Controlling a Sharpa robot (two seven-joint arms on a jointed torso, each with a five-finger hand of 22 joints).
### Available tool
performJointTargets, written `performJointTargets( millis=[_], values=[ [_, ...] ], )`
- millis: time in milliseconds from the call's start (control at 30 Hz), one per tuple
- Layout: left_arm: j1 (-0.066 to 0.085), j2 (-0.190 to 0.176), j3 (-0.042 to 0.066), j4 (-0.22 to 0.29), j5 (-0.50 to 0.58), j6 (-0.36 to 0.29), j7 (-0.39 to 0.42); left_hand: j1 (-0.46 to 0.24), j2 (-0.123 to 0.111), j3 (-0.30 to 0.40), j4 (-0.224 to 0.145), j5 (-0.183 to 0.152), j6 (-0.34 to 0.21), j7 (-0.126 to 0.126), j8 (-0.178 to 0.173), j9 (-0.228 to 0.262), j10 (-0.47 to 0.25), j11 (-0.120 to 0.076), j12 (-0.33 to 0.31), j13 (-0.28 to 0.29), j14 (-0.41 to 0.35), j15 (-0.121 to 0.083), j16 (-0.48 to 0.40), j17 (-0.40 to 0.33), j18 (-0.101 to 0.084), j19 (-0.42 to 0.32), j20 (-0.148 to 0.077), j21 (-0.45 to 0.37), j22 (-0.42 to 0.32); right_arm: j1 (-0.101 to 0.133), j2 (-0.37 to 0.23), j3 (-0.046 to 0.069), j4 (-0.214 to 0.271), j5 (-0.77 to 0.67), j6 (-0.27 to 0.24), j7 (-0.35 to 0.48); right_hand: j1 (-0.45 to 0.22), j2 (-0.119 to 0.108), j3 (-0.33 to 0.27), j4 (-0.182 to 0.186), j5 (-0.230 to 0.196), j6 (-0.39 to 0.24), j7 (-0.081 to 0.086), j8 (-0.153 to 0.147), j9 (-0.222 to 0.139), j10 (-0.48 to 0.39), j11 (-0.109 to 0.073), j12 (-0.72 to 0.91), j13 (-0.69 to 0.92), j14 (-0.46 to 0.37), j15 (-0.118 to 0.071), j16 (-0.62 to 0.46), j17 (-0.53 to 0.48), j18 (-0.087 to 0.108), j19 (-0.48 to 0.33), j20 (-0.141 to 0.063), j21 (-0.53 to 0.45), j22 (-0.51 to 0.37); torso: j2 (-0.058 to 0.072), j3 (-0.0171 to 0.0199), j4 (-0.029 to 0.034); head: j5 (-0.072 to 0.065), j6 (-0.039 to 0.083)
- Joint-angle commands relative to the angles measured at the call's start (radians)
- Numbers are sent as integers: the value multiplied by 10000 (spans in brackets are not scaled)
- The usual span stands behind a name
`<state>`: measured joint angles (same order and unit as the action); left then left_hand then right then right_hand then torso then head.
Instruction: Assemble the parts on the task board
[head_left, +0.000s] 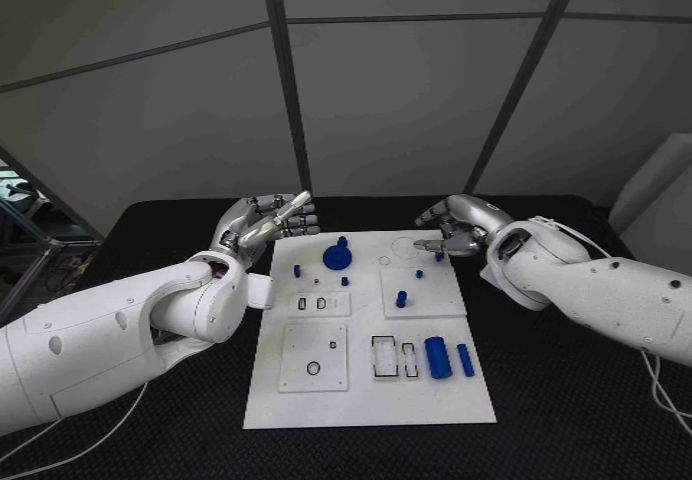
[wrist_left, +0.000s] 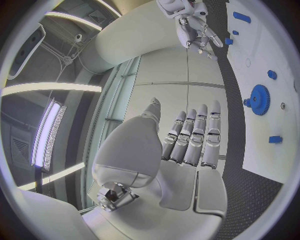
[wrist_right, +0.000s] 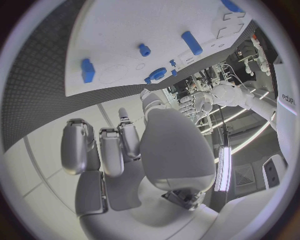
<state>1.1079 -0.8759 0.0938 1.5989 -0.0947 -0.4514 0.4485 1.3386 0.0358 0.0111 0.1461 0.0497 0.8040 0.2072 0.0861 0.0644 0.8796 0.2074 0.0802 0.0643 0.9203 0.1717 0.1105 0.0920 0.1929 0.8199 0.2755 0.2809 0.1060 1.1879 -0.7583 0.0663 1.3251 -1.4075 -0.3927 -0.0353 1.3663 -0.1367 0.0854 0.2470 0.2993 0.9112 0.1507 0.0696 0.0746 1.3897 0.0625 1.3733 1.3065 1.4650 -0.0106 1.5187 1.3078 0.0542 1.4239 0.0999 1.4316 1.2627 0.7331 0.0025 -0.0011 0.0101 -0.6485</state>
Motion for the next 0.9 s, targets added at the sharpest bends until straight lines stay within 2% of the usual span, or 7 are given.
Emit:
performJointTargets(
  millis=[33, 167, 233, 367, 467, 633, 900],
  values=[
    [-1, 34, 4, -33, 33, 116, 128, -33, 44, -63, -9, -17, 3, 449, -55, -7, -3, 52, -63, -10, -26, 23, -56, -11, -145, -46, -8, -52, -17, 15, -376, -2, -64, 2019, 680, 1318, 159, -45, -128, -91, 109, 27, -48, 24, 0, -105, -8, -103, -67, 766, -16, -65, 1332, 111, -100, -28, -83, -140, -64, 64, -121, -88, 36],
    [-23, 39, 3, -57, 40, 126, 135, -33, 44, -63, -9, -17, 3, 449, -55, -7, -3, 52, -63, -10, -26, 23, -56, -11, -145, -46, -8, -52, -17, 12, -708, -4, -208, 2326, 853, 1587, 200, -94, -250, -131, 125, 2, -64, 9, -8, -98, -22, -100, -56, 769, -29, -66, 1339, 111, -97, -42, -90, -141, -66, 119, -147, -195, 19],
    [-30, 42, 2, -67, 42, 131, 136, -33, 44, -63, -9, -17, 3, 449, -55, -7, -3, 52, -63, -10, -26, 23, -56, -11, -145, -46, -8, -52, -17, 9, -803, -5, -321, 2420, 925, 1668, 230, -94, -282, -151, 137, -1, -70, 7, -9, -95, -28, -100, -55, 770, -34, -68, 1338, 110, -96, -47, -92, -141, -55, 80, -110, -328, 27],
    [-42, 59, 2, -84, 59, 142, 141, -33, 44, -63, -9, -17, 3, 449, -55, -7, -3, 52, -63, -10, -26, 23, -56, -11, -145, -46, -8, -52, -17, 1, -857, -7, -578, 2632, 1013, 1805, 272, -79, -310, -177, 162, 4, -67, 10, -9, -85, -30, -92, -43, 772, -38, -66, 1345, 107, -86, -54, -87, -125, -49, 61, -92, -498, 53],
    [-51, 66, 2, -95, 70, 137, 150, -33, 44, -63, -9, -17, 3, 449, -55, -7, -3, 52, -63, -10, -26, 23, -56, -11, -145, -46, -8, -52, -17, -16, -840, -8, -695, 2722, 1086, 1868, 303, -61, -325, -195, 179, 5, -61, 10, -9, -82, -27, -91, -40, 776, -39, -59, 1365, 104, -77, -58, -82, -112, -40, 60, -81, -490, 44],
    [-67, 70, 2, -115, 79, 124, 166, -33, 48, -64, -10, -17, 40, 449, -53, -3, 3, 52, -63, -8, -21, 23, -58, -10, -144, -48, -7, -55, -19, -97, -730, -9, -865, 2792, 1228, 1936, 470, 35, -361, -302, 225, 24, -60, 19, -8, -42, -28, -56, 9, 793, -41, -34, 1427, 95, -48, -68, -66, -71, -47, 58, -117, -456, 5],
    [-76, 90, 2, -119, 81, 90, 171, -30, 54, -64, -13, -17, 59, 451, -51, 0, 11, 50, -61, -6, -14, 22, -58, -8, -143, -49, -7, -56, -21, -165, -466, -10, -1099, 1956, 1421, 1795, 1142, 419, -74, -761, 380, 336, -51, 140, 33, 69, -42, 39, 150, 836, -59, 44, 1602, 68, 38, -92, -4, 63, -29, 60, -110, -525, -1]
  ],
)
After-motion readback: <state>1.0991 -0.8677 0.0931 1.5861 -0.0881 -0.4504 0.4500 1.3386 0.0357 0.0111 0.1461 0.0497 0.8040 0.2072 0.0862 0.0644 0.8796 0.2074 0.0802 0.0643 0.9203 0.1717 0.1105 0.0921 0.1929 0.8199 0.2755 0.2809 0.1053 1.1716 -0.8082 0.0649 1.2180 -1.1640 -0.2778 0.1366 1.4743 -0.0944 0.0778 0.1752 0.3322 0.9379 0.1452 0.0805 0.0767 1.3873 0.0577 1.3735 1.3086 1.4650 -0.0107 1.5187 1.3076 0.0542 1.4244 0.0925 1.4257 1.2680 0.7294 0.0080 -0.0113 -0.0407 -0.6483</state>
